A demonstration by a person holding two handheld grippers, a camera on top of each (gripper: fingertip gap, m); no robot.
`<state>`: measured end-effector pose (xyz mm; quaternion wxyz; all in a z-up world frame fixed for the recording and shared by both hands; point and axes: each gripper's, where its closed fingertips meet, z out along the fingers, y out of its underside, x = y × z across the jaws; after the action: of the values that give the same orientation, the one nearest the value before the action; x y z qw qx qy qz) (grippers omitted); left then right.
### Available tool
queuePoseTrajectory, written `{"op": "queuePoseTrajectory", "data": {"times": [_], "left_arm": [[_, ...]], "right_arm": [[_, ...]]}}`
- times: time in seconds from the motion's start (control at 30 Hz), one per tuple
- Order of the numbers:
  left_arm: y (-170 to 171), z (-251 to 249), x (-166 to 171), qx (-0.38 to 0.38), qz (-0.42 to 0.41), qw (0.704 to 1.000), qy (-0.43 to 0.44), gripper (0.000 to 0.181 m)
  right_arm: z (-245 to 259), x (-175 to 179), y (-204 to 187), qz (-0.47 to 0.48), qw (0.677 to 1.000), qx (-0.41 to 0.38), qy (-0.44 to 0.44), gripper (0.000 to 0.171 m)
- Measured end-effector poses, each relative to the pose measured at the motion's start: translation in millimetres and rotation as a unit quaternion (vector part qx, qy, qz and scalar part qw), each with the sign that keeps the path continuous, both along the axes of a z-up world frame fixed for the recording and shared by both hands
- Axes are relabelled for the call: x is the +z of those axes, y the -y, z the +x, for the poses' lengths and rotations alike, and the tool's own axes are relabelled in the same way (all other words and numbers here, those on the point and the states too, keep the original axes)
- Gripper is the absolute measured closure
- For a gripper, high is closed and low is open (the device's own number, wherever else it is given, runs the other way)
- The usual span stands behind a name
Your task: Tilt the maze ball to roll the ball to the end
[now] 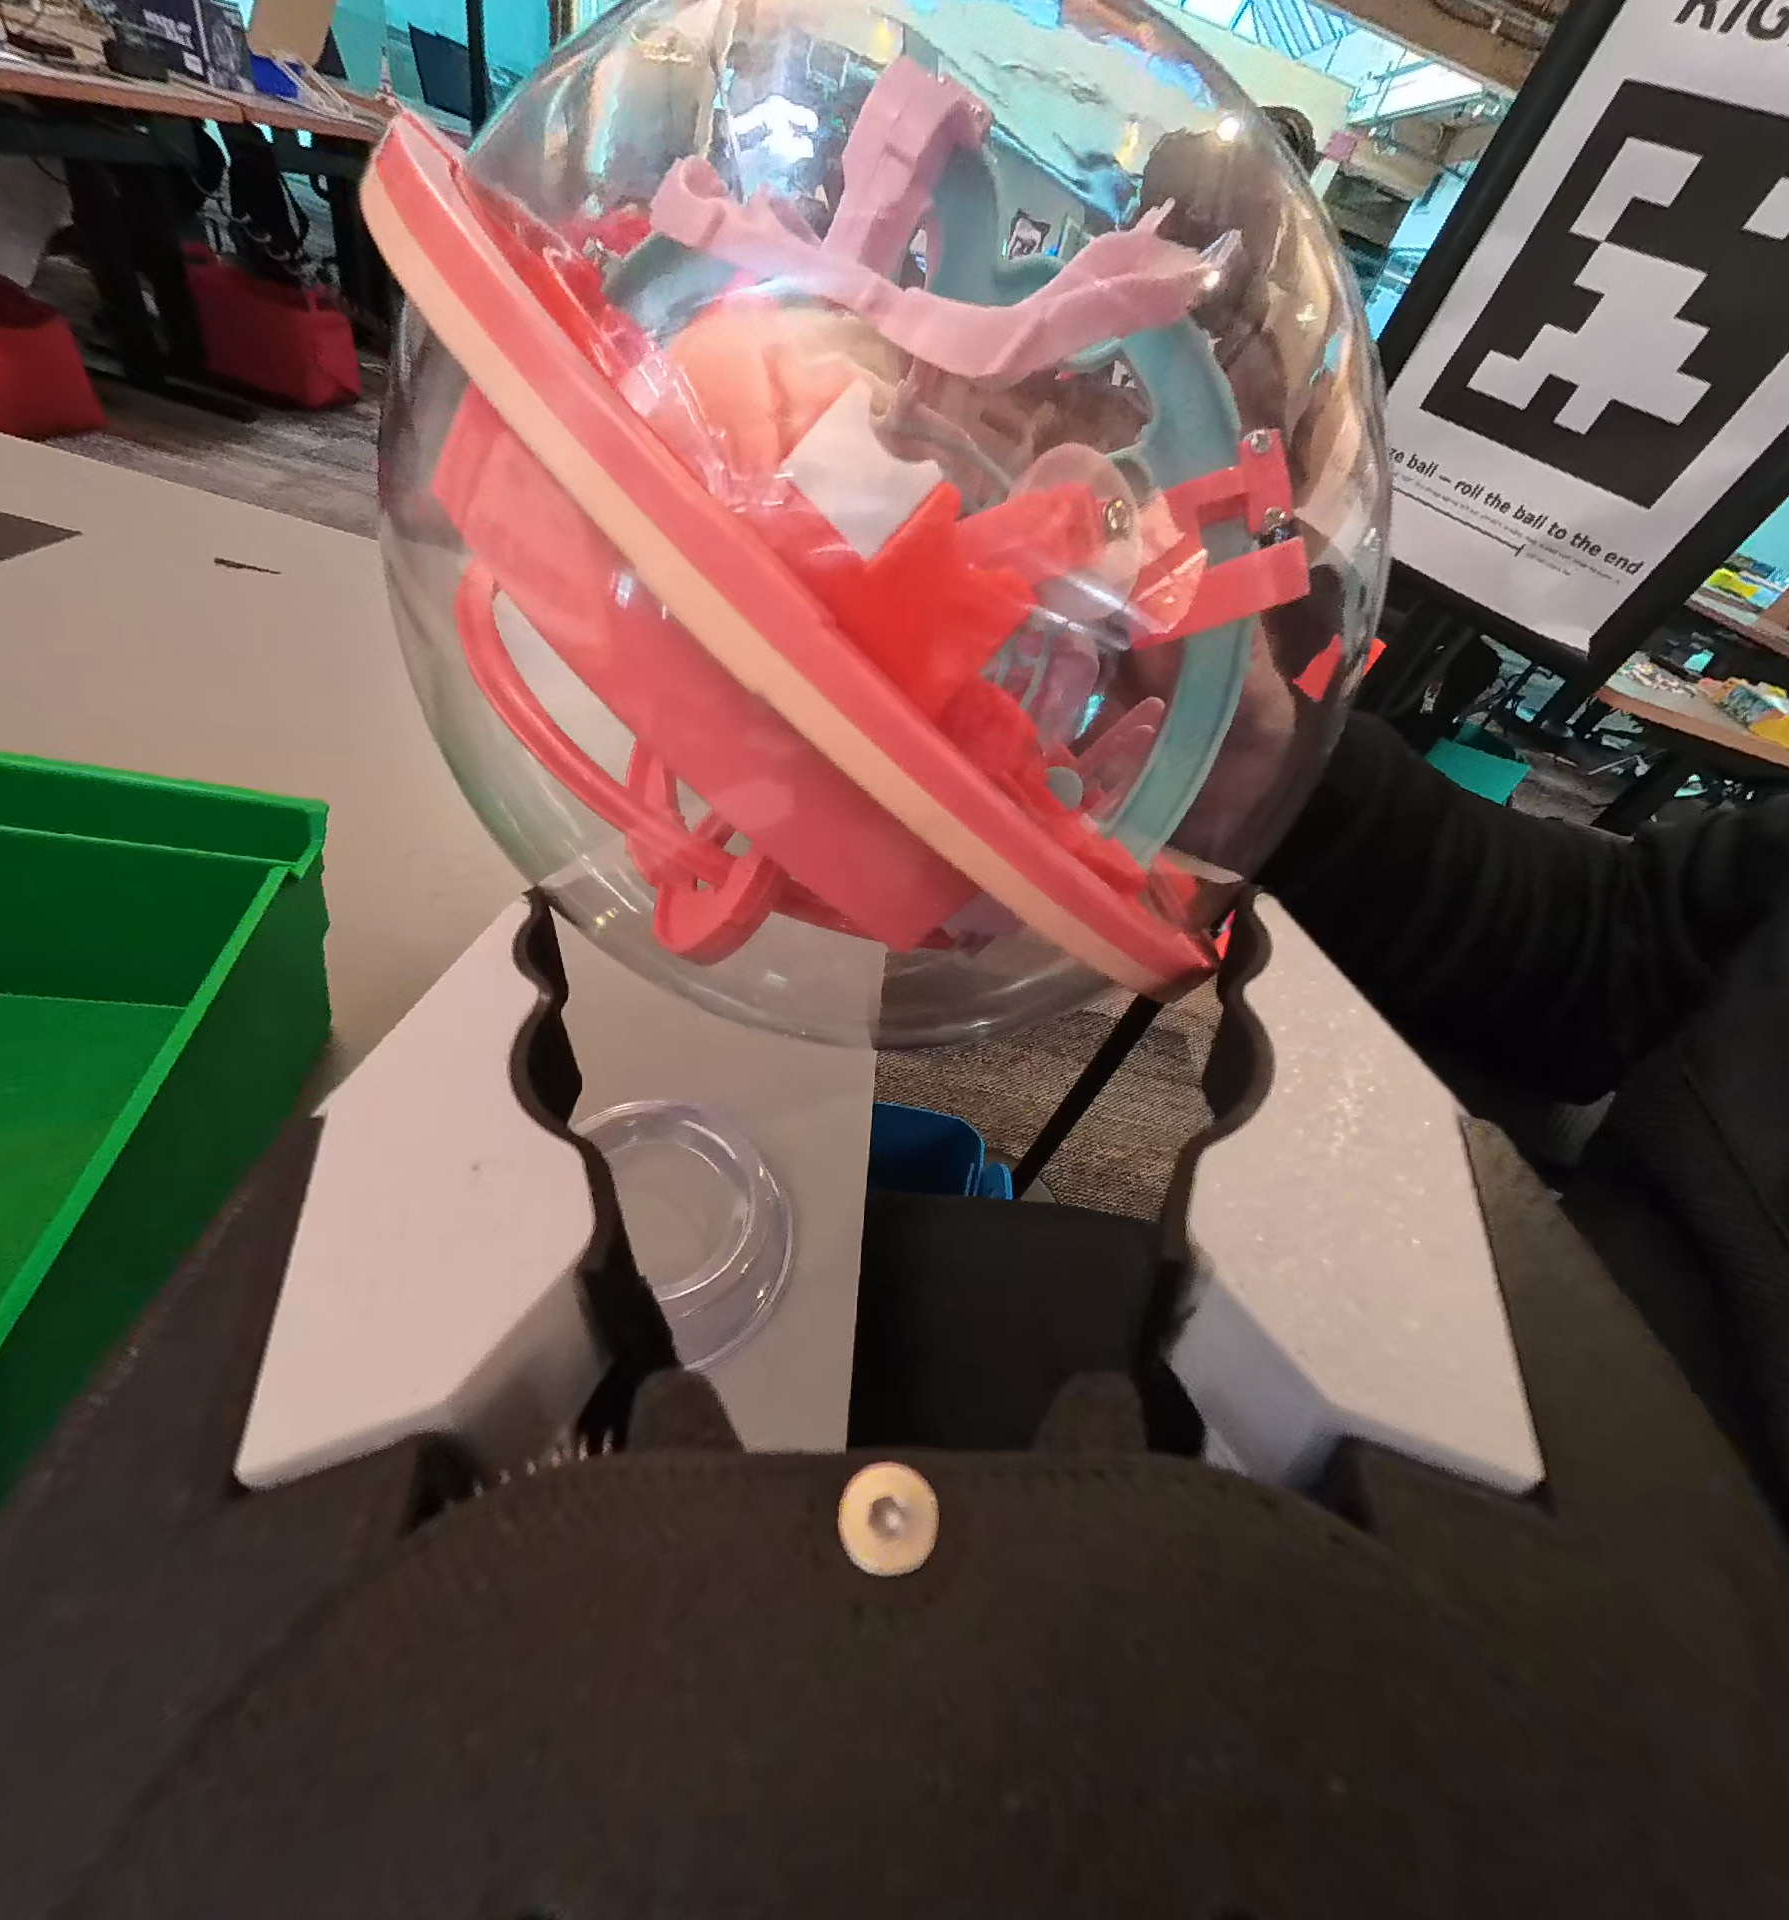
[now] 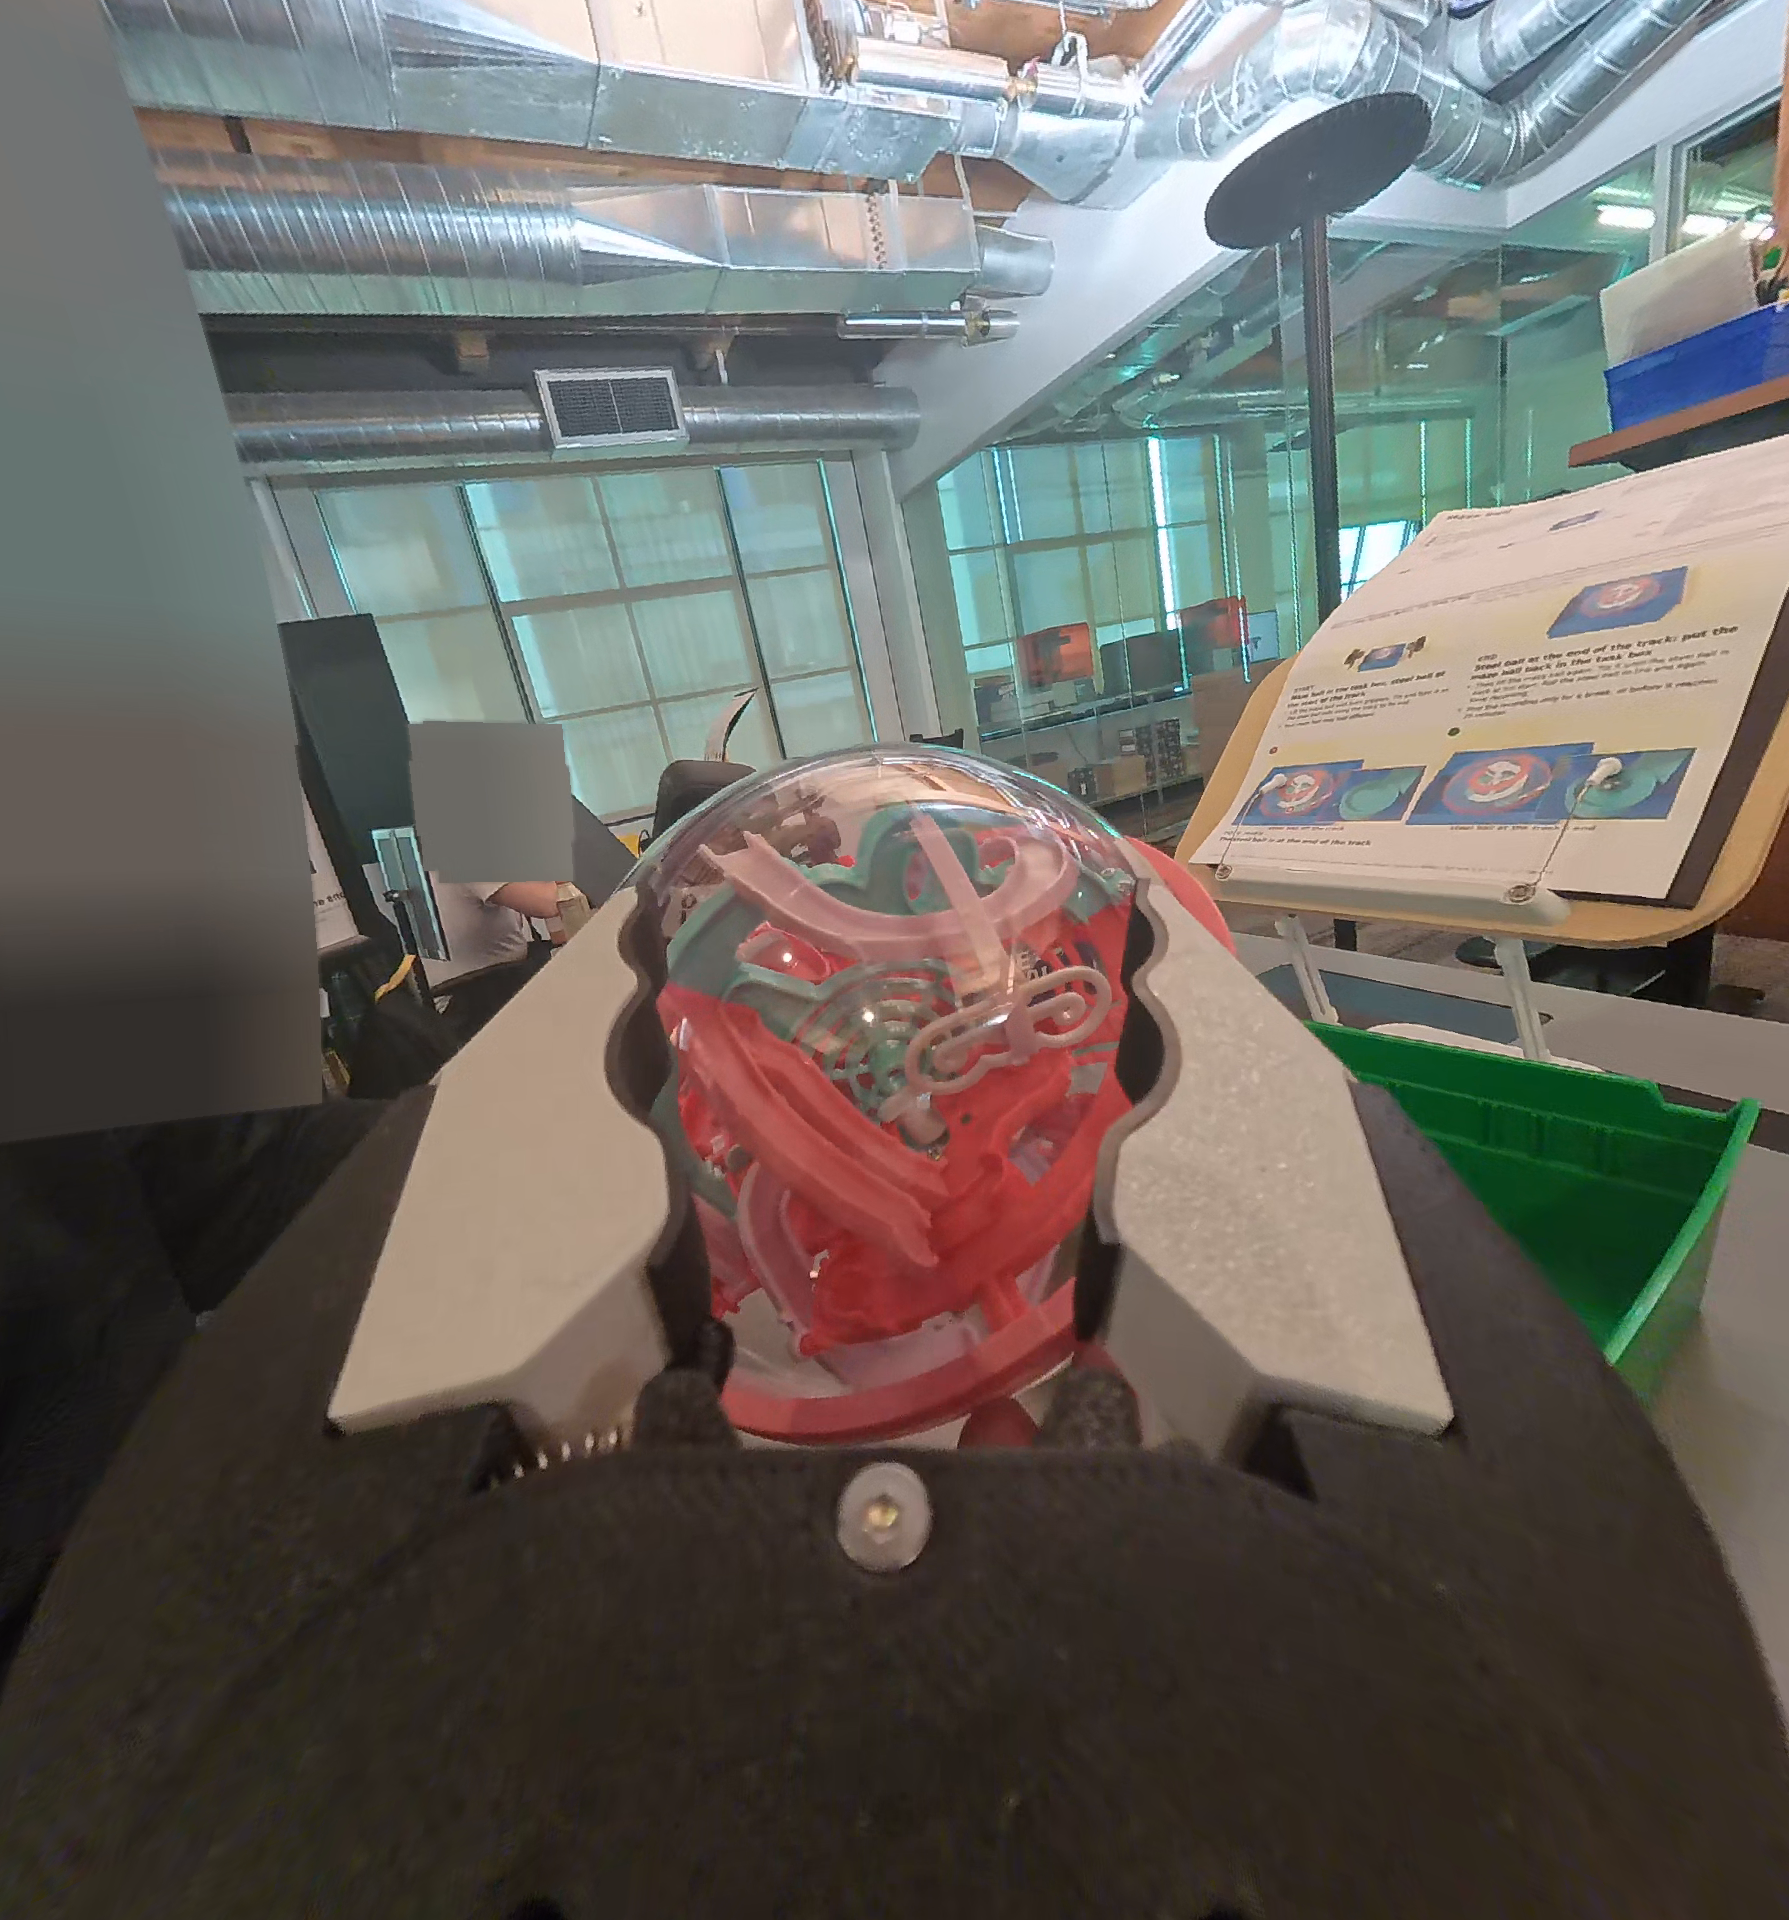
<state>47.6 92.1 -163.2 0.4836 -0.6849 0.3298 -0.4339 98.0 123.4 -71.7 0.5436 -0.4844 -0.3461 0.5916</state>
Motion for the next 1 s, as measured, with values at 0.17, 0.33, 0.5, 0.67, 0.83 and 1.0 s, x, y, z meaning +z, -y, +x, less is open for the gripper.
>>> {"op": "queuePoseTrajectory", "data": {"times": [0.17, 0.33, 0.5, 0.67, 0.83, 1.0], "left_arm": [[-0.5, 1.1, 1.7, -0.002, -0.014, 1.000, 0.014, 0.059], [-1.1, 1.6, 3.1, -0.003, -0.028, 0.999, 0.025, 0.060], [-1.8, 1.8, 3.7, -0.005, -0.039, 0.999, 0.036, 0.060], [-2.1, 1.2, 3.0, -0.007, -0.044, 0.998, 0.041, 0.060], [-2.0, 0.8, 2.8, -0.010, -0.047, 0.998, 0.046, 0.060], [-1.8, 0.6, 2.3, -0.014, -0.053, 0.997, 0.055, 0.060]], "right_arm": [[1.4, 0.8, -2.4, -0.009, 1.000, -0.002, -0.002, 0.085], [2.6, 0.5, -4.9, -0.019, 1.000, -0.004, -0.005, 0.086], [3.3, -0.1, -6.7, -0.025, 1.000, -0.004, -0.006, 0.087], [2.9, -1.1, -7.1, -0.027, 1.000, -0.004, -0.006, 0.087], [2.4, -1.2, -6.6, -0.024, 1.000, -0.004, -0.005, 0.087], [2.1, -1.2, -6.1, -0.023, 1.000, -0.004, -0.003, 0.088]]}}
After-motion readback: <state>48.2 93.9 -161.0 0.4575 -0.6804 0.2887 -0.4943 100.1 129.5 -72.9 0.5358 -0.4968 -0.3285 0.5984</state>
